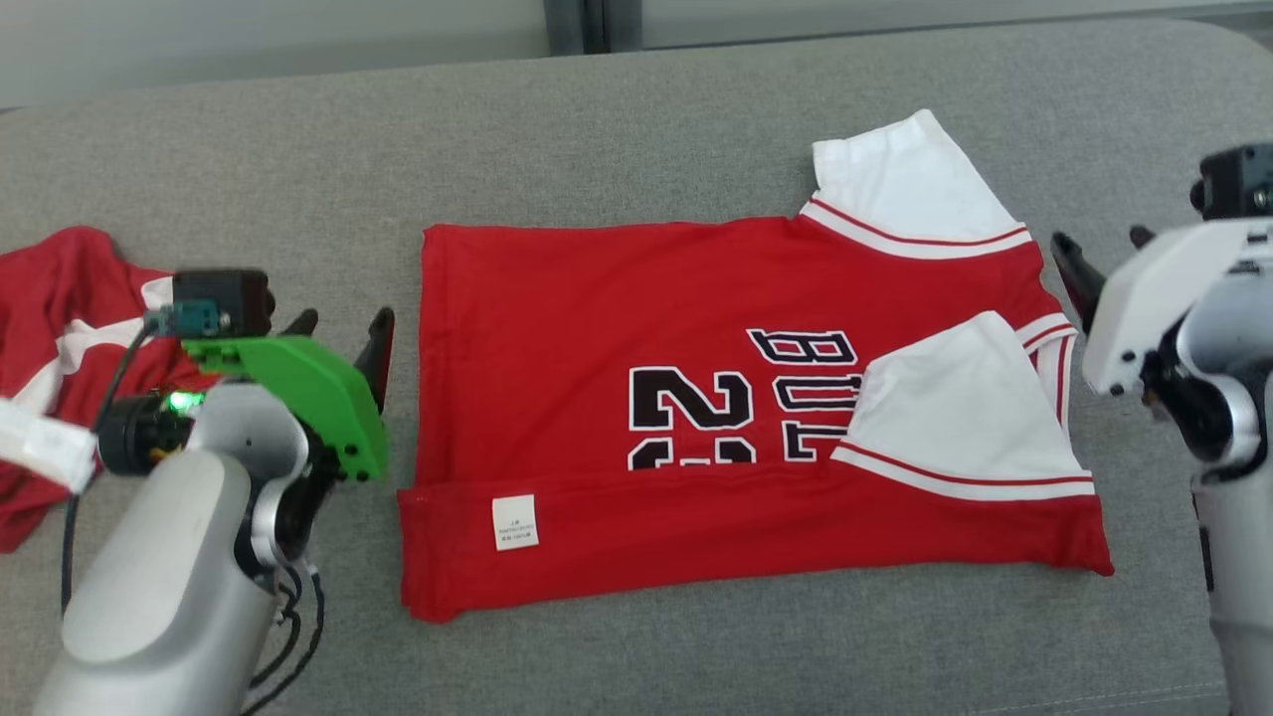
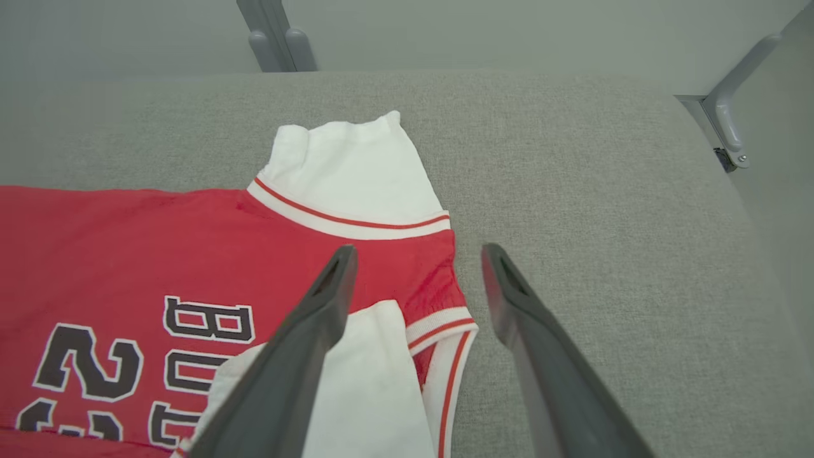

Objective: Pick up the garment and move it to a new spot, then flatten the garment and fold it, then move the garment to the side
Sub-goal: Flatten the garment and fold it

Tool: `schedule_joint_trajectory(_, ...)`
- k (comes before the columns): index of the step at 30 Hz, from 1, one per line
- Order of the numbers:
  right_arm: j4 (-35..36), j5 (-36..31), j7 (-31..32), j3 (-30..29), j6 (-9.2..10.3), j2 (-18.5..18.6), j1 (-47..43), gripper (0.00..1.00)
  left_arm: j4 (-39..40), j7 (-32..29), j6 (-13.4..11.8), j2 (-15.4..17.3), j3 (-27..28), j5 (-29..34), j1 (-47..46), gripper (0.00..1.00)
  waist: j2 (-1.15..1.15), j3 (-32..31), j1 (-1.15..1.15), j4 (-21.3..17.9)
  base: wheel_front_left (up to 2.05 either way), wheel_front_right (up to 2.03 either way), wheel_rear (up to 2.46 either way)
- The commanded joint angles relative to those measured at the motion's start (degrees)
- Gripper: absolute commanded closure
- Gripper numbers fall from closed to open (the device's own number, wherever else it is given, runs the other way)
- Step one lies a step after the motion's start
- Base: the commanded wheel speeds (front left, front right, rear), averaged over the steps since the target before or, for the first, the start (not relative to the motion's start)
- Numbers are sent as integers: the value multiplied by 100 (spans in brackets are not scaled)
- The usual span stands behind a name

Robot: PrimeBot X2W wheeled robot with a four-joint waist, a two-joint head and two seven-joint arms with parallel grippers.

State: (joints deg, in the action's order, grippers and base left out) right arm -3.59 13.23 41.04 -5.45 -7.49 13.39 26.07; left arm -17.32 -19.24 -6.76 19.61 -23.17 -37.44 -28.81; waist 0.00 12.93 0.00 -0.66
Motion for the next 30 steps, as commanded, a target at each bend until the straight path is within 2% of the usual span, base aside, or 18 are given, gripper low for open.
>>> schedule_joint_trajectory(1,-81,38,55,155,0,50,311,0,-166,-146,60,53,-59,76,-238,0,0,331,0,-65,0,0,0)
schedule_joint_trajectory(6,-659,299,106,863,1,191,1489,0,-848,-587,151,-55,-153,131,-1332,0,0,774,0,-172,0,0,0)
schedule_joint_trajectory(11,-1313,582,-8,1477,2,351,2275,0,-1403,-666,195,-317,-225,130,-1997,0,0,1058,0,-229,0,0,0)
schedule_joint_trajectory(15,-1650,706,-198,1763,2,433,2650,0,-1718,-707,268,-426,-344,222,-2320,0,0,1255,0,-240,0,0,0)
schedule_joint_trajectory(20,-1940,789,-325,2014,2,617,2959,0,-2040,-715,177,-525,-481,380,-2610,0,0,1448,0,-198,0,0,0)
schedule_joint_trajectory(23,-2047,856,-345,2094,2,729,3146,0,-2184,-705,230,-629,-568,395,-2696,0,0,1538,0,-139,0,0,0)
schedule_joint_trajectory(29,-2190,795,-256,2397,2,1161,3433,0,-2464,-628,201,-731,-815,622,-2889,0,0,1723,0,45,0,0,0)
schedule_joint_trajectory(30,-2217,806,-214,2421,2,1231,3467,0,-2509,-644,220,-775,-832,612,-2905,5,0,1756,0,77,0,0,0)
